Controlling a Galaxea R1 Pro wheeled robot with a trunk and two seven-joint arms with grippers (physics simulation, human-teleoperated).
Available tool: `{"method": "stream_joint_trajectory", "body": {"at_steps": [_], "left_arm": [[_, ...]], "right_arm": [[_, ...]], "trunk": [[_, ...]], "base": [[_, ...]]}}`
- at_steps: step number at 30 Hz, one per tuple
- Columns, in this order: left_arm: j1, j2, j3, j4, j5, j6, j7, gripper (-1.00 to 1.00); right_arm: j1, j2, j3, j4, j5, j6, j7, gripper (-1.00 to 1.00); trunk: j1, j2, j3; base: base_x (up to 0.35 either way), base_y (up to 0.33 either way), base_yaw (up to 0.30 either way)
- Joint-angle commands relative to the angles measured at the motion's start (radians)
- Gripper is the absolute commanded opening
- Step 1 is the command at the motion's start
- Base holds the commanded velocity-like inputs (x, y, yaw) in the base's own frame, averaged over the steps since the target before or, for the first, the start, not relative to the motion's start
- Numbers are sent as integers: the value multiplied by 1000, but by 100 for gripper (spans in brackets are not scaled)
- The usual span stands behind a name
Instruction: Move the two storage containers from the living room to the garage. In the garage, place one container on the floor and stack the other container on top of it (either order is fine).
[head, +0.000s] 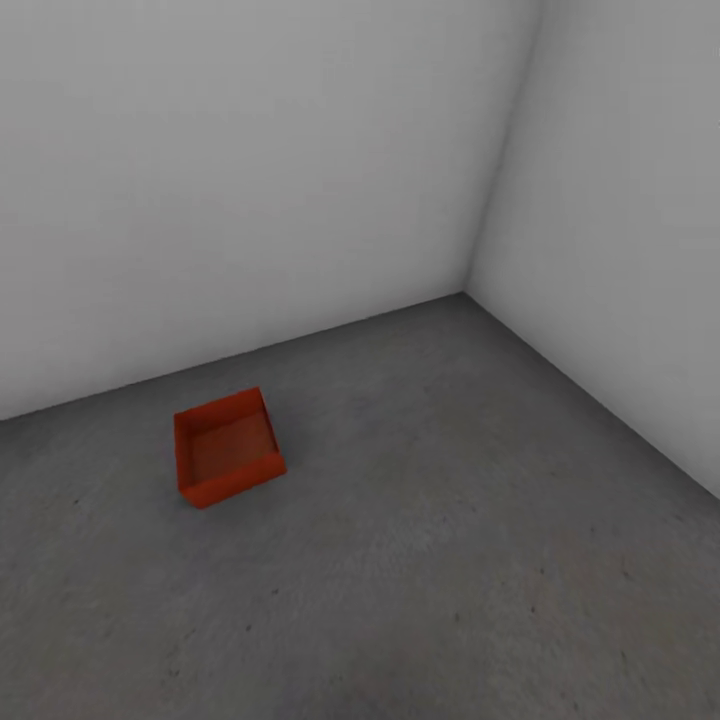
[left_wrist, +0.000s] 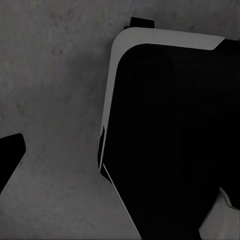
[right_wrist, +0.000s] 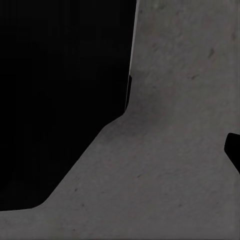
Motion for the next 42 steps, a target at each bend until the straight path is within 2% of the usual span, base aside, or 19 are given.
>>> {"method": "stream_joint_trajectory", "body": {"at_steps": [1,42], "left_arm": [[0,0,-9,1,9,-3,0,100],[-1,0,-9,1,9,-3,0,100]], "right_arm": [[-1,0,8,3,0,-5,-5,100],[-1,9,3,2,-9,-18,-4,100]], "trunk": [[0,-1,1],[0,-1,66]], "base": [[0,0,0],[0,0,12]]}}
